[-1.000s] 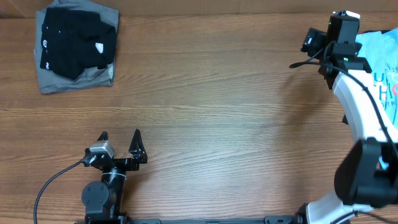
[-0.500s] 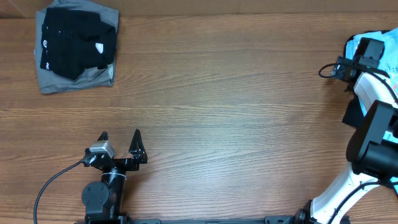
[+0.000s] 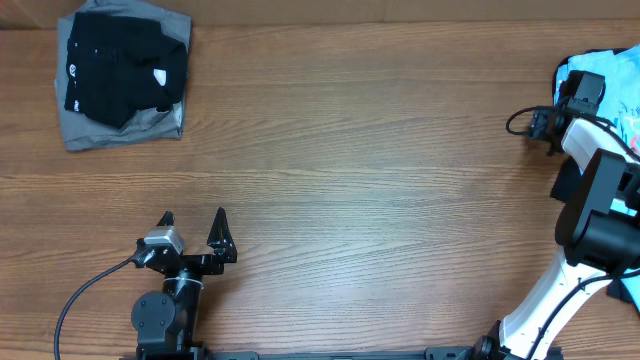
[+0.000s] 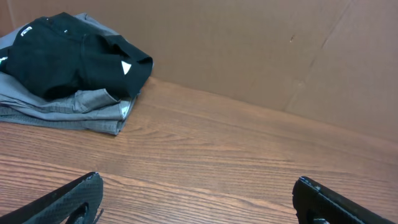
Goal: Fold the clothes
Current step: 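Grasp the light-blue T-shirt with the right gripper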
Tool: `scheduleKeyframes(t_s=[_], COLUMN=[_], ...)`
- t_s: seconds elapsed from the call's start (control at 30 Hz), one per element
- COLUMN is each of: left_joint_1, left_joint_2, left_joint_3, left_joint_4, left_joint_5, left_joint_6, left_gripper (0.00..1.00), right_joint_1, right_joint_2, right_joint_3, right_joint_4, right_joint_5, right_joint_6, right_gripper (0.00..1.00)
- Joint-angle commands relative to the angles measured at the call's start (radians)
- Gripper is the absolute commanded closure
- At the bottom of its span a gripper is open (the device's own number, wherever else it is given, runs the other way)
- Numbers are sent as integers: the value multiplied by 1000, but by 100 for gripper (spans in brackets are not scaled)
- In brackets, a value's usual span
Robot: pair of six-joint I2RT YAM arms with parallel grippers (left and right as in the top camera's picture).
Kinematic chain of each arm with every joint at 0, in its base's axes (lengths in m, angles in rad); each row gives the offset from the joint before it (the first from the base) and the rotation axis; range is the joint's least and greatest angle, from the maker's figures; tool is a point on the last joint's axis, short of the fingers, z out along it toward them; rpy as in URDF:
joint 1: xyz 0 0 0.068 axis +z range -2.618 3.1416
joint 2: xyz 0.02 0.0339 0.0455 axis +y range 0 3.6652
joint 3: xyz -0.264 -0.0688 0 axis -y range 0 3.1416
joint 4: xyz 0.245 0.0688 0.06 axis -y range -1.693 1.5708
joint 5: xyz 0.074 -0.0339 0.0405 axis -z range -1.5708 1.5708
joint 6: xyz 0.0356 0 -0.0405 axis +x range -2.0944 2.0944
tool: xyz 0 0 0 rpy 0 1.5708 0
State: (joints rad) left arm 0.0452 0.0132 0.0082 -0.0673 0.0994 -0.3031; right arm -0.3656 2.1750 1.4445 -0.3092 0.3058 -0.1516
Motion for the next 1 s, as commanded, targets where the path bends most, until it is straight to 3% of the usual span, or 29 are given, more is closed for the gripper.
scheduleKeyframes(t_s=[0.0, 0.13, 0.2, 0.37, 0.6, 0.97], left_joint_1=[-8, -8, -8, -8, -8, -8], left_joint_2=[-9, -9, -9, -9, -9, -9], left_joint_3=[-3, -3, -3, -3, -3, -3], left_joint_4=[-3, -3, -3, -3, -3, -3], left_joint_5=[-6, -6, -6, -6, -6, -6], left_joint_6=[23, 23, 23, 23, 23, 23], left_gripper=[0, 0, 0, 0, 0, 0], right_joint_1=[-1, -1, -1, -1, 0, 0], right_joint_2=[38, 45, 45, 45, 44, -64], right_joint_3=[17, 17, 17, 16, 18, 18], right_joint_4=[6, 11, 17, 16, 17, 18], right_joint_5=[27, 26, 26, 26, 34, 41], right_joint_6=[-19, -40, -40, -36, 35, 198], right_gripper=[28, 46, 50, 78, 96, 96])
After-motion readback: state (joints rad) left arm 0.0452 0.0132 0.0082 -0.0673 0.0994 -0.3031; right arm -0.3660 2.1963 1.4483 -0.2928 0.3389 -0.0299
